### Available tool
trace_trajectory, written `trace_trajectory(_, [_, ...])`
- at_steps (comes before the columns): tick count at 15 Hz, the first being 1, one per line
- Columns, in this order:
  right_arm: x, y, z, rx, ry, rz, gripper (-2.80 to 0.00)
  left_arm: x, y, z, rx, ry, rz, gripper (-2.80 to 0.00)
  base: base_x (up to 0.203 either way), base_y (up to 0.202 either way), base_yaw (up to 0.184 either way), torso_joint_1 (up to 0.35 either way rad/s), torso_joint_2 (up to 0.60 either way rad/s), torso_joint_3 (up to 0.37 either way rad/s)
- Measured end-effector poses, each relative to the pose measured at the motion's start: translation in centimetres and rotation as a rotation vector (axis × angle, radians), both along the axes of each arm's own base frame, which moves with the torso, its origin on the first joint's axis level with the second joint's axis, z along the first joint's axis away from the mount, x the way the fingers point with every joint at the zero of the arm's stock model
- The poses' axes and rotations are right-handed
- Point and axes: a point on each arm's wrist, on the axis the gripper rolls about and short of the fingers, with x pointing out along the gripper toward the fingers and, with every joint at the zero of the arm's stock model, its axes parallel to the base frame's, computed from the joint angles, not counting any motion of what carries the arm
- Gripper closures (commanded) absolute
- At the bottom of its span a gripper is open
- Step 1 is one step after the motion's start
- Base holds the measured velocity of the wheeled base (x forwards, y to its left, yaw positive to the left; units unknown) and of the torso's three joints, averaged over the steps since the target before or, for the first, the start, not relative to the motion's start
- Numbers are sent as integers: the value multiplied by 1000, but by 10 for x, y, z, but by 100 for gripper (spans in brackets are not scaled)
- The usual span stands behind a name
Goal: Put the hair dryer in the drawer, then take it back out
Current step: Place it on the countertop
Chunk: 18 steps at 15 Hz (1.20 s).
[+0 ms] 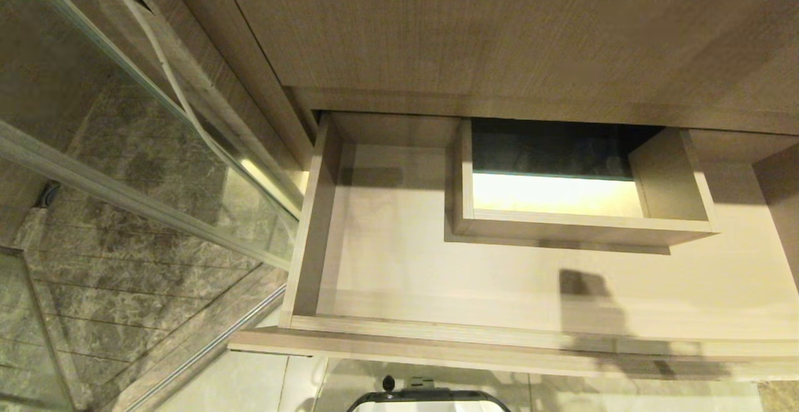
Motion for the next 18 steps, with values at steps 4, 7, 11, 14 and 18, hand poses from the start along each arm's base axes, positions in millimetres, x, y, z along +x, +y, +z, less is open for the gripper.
trace_trajectory(4, [-6,2,-2,31,-20,15,0,0,0,0,0,0,0,0,0,0,0,0,0,0])
trace_trajectory(7, [-9,3,-4,31,-22,15,0,0,0,0,0,0,0,0,0,0,0,0,0,0])
trace_trajectory(11, [-12,4,-4,47,-37,30,0,0,0,0,0,1,0,0,0,0,0,133,-231,-85])
trace_trajectory(14, [-13,5,-4,48,-45,32,0,0,0,0,0,0,0,0,0,0,0,257,-473,-202])
trace_trajectory(18, [-14,5,-5,48,-41,32,0,0,0,0,0,0,0,0,0,0,0,133,-477,-216])
